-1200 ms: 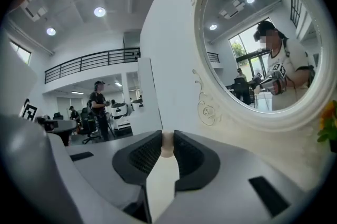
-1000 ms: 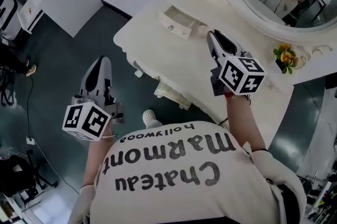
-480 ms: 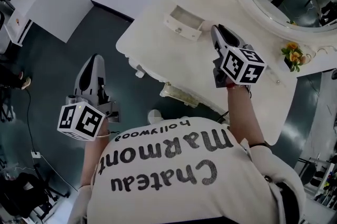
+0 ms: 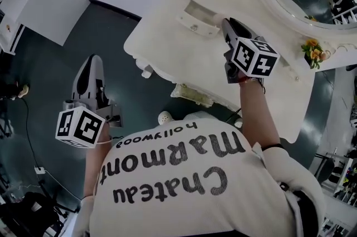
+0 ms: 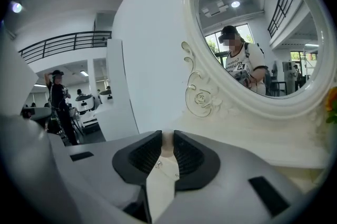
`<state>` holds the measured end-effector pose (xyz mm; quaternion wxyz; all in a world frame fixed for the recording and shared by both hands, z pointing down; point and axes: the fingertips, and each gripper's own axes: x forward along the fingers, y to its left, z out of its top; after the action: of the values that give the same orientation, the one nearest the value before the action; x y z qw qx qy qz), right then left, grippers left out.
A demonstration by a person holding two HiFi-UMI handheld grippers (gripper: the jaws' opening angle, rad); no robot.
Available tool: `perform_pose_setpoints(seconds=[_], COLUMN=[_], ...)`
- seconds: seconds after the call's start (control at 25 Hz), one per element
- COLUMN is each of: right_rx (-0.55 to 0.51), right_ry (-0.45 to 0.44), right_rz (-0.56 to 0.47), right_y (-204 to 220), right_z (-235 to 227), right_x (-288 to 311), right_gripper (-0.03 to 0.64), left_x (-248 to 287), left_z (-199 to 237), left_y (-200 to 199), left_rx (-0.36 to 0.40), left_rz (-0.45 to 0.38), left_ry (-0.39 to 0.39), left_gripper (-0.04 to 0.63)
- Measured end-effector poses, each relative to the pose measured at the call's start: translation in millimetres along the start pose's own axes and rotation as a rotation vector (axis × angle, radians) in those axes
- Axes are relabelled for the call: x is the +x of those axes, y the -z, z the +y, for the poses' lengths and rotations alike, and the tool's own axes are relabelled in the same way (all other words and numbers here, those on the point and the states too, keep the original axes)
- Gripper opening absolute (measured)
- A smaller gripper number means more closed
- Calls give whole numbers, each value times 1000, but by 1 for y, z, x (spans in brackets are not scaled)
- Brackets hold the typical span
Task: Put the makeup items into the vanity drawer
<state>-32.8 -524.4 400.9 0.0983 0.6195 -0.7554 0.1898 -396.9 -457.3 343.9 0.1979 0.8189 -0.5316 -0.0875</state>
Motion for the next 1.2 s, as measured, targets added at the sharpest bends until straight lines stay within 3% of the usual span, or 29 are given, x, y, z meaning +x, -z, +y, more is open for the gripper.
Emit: perform_pose_setpoints(seconds=[0.32, 0.8, 1.2], right_rx=[-115, -118, -95], right_ry=[3, -64, -110], right_rz=[57, 104, 193], right_y=[5, 1, 25], right_z=[13, 8, 1], right_x=[16, 59, 88], right_gripper=[87, 87, 87], left_x=[4, 4, 1], left_z=[13, 25, 30], left_y=[1, -20, -17], left_rx=[-25, -6, -5], left_rz=[1, -48, -40], left_ry=[-12, -123, -188], left_gripper=[8, 8, 8])
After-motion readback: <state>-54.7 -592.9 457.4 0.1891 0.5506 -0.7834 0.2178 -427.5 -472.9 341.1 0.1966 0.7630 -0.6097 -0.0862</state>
